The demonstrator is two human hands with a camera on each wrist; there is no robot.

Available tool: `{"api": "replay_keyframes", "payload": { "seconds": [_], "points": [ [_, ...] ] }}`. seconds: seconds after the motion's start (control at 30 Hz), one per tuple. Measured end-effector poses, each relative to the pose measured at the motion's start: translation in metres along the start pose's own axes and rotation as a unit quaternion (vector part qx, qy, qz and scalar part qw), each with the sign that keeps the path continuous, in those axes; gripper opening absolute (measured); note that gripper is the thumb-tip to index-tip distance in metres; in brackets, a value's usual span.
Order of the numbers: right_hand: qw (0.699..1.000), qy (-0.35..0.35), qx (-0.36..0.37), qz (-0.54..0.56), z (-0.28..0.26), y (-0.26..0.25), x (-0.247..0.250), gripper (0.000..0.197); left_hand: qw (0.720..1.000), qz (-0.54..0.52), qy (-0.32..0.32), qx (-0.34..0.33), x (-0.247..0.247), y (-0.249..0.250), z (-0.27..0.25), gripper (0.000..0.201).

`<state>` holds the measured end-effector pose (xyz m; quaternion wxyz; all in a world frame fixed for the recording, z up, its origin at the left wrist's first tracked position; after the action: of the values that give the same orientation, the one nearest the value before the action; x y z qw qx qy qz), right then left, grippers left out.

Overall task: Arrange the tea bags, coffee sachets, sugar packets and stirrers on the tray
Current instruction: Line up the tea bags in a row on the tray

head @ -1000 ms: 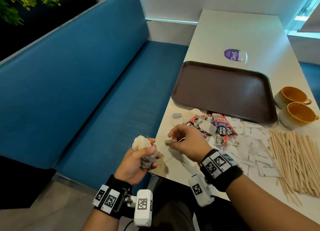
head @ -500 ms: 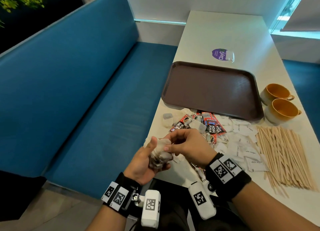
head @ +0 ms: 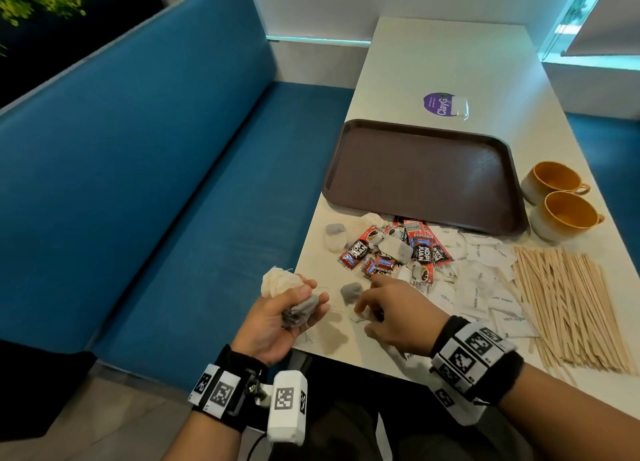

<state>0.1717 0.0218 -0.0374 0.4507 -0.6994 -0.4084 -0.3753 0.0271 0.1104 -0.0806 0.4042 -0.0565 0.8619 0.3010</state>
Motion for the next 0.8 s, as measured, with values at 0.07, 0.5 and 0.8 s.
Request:
{"api": "replay_keyframes", "payload": {
  "seconds": [0.07,0.5,0.8],
  "points": [
    [1.0,-0.01,0.003,-0.019,0.002,-0.001,-0.001,0.026,1.0,0.006,-0.007,0.007,-0.002,-0.001,-0.002,0.017],
    [0.995,-0.002,0.07,-0.065,0.003,-0.018,0.002,0.022,0.999,0.038,-0.004,0.006,-0.007,0.001,-0.004,0.044],
    [0.992,-0.012,0.054,-0.112,0.007,-0.01,0.002,0.022,0.999,0.029,-0.014,0.017,-0.008,-0.004,-0.005,0.044]
  ]
}}
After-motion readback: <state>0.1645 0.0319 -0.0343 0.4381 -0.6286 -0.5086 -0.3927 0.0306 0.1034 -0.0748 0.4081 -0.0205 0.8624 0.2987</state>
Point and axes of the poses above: each hand's wrist, its own z-axis towards the middle knuckle, its own x-axis out of the back of the hand, y = z × x, the point moved 9 cm from there along z, towards the middle knuckle, and after that the axes turned 10 degrees about -z, right-handed, at the moved point
